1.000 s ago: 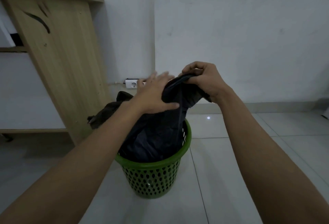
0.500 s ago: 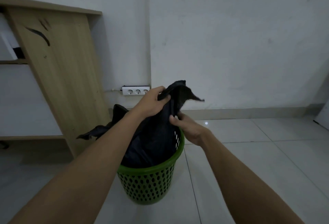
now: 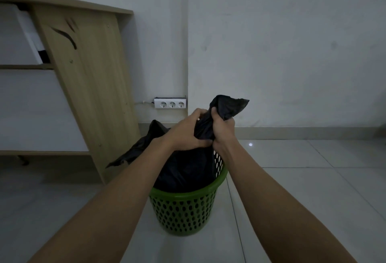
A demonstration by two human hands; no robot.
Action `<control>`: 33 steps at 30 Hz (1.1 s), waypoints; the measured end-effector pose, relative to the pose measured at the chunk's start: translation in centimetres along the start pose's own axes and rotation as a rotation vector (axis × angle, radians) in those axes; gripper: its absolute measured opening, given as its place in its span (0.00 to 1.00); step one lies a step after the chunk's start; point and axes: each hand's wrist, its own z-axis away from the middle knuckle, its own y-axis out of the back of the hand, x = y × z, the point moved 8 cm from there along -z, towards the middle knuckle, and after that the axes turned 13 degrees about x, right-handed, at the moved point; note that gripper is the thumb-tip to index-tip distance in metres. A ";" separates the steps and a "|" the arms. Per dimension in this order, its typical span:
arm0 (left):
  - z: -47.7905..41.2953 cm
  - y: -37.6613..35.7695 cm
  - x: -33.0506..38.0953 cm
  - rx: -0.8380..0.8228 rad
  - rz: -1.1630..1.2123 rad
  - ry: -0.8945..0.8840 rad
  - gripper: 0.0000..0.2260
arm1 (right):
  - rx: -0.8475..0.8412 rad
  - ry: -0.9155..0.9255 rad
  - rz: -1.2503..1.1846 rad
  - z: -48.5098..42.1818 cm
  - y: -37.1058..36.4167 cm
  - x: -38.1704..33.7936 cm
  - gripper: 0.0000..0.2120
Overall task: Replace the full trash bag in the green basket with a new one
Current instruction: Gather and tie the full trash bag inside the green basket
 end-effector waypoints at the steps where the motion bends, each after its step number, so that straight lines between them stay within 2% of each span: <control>1: 0.7 0.1 -1.0 -0.003 -0.064 0.018 0.39 | -0.006 -0.015 -0.029 0.0 0.0 -0.1 0.08; 3: 2.2 0.9 -3.5 0.002 -0.295 0.074 0.42 | 0.004 -0.055 -0.140 -0.3 0.2 -0.2 0.09; 5: 3.7 2.3 -5.8 -0.012 -0.599 0.056 0.41 | 0.038 -0.074 -0.208 -1.0 0.6 0.0 0.06; 7: 5.1 4.0 -8.8 -0.052 -0.662 0.099 0.36 | 0.063 -0.069 -0.171 -1.4 1.1 0.3 0.07; 11: 7.8 7.6 -14.3 -0.022 -0.252 0.307 0.19 | 0.011 0.044 0.063 -1.1 1.0 0.1 0.25; 13: 8.9 8.7 -15.0 0.018 -0.158 0.363 0.13 | -0.030 0.128 0.169 -0.7 0.4 -0.2 0.29; 14: 9.3 9.1 -15.0 0.041 -0.132 0.381 0.13 | -0.052 0.167 0.208 -0.5 0.1 -0.2 0.27; 17: 9.6 9.8 -14.9 0.092 -0.033 0.425 0.17 | -0.127 0.302 0.370 0.7 -1.2 -0.5 0.11; 18: 9.5 10.1 -14.8 0.106 0.008 0.442 0.16 | -0.160 0.347 0.417 1.2 -1.8 -0.5 0.09; 21: 8.9 11.5 -13.5 0.134 0.086 0.467 0.13 | -0.263 0.436 0.505 2.6 -3.3 -0.2 0.12; 26: 7.2 14.6 -10.3 0.342 0.359 0.419 0.12 | -0.510 0.399 0.665 4.6 -5.5 1.9 0.22; 29: 6.2 15.4 -8.2 0.369 0.483 0.292 0.17 | -0.670 0.356 0.797 5.7 -6.9 3.3 0.37; 31: 5.8 15.2 -6.0 0.314 0.560 0.197 0.19 | -0.802 0.315 0.806 6.5 -7.9 4.4 0.36; 33: 5.4 14.5 -4.1 0.253 0.576 0.134 0.18 | -0.889 0.269 0.772 7.0 -8.5 5.5 0.31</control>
